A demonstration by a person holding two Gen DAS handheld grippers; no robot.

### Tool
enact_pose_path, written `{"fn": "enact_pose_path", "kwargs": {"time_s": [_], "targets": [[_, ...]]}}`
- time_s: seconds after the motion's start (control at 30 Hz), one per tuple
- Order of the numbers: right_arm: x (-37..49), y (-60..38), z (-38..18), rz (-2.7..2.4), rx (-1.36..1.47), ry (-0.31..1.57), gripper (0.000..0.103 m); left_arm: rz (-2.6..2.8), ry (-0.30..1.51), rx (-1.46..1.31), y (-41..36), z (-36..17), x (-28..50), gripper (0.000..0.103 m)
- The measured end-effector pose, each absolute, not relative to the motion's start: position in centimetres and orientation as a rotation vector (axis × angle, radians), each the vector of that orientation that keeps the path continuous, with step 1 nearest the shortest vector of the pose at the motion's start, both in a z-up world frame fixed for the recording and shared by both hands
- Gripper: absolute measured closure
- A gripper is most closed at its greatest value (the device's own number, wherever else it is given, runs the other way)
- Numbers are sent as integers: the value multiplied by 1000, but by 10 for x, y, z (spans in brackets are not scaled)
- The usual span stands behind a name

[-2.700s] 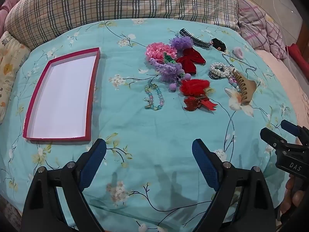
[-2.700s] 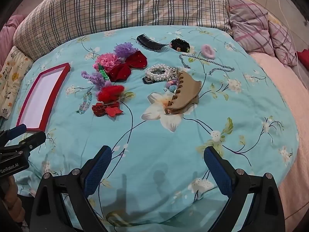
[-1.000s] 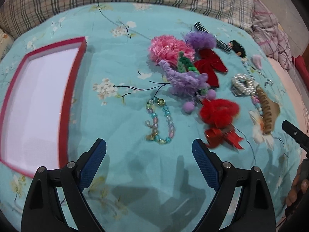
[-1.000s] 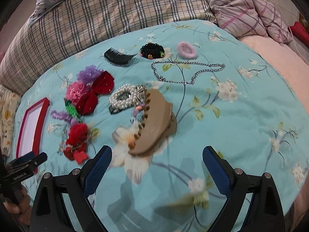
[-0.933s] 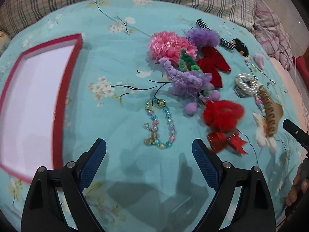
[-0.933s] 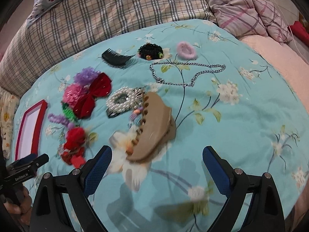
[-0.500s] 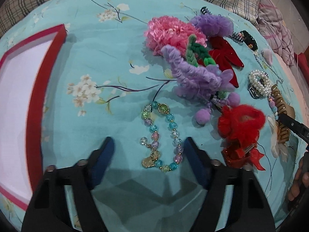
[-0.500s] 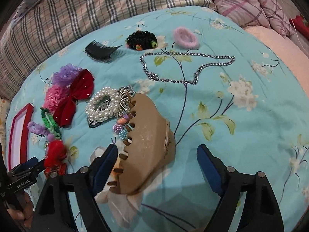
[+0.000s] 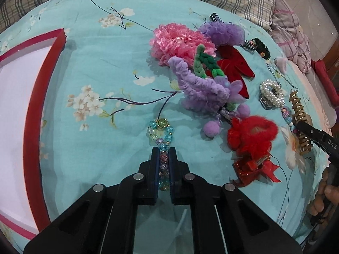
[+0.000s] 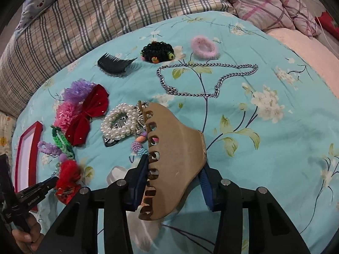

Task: Organize jewelry
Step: 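Grasp the tan claw clip with the right tool while the left tool grasps the beaded bracelet, then carry both held items over the red-rimmed box and lower them inside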

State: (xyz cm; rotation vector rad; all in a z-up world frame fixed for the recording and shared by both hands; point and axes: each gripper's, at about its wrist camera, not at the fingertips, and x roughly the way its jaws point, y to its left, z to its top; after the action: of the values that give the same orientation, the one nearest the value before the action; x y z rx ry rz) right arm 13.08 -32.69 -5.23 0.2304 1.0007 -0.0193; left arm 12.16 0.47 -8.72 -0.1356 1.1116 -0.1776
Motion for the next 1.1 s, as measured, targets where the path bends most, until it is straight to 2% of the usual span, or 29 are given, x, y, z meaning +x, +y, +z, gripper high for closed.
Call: {"fn": "enact_pose_path", "kwargs": {"time_s": [0.43, 1.1], "targets": [[109, -307, -26, 33, 227, 953, 58, -172, 1055, -145, 11, -58, 107, 97], [94, -201, -13, 256, 138, 965, 58, -94, 953, -216, 77, -16, 72, 97]]}}
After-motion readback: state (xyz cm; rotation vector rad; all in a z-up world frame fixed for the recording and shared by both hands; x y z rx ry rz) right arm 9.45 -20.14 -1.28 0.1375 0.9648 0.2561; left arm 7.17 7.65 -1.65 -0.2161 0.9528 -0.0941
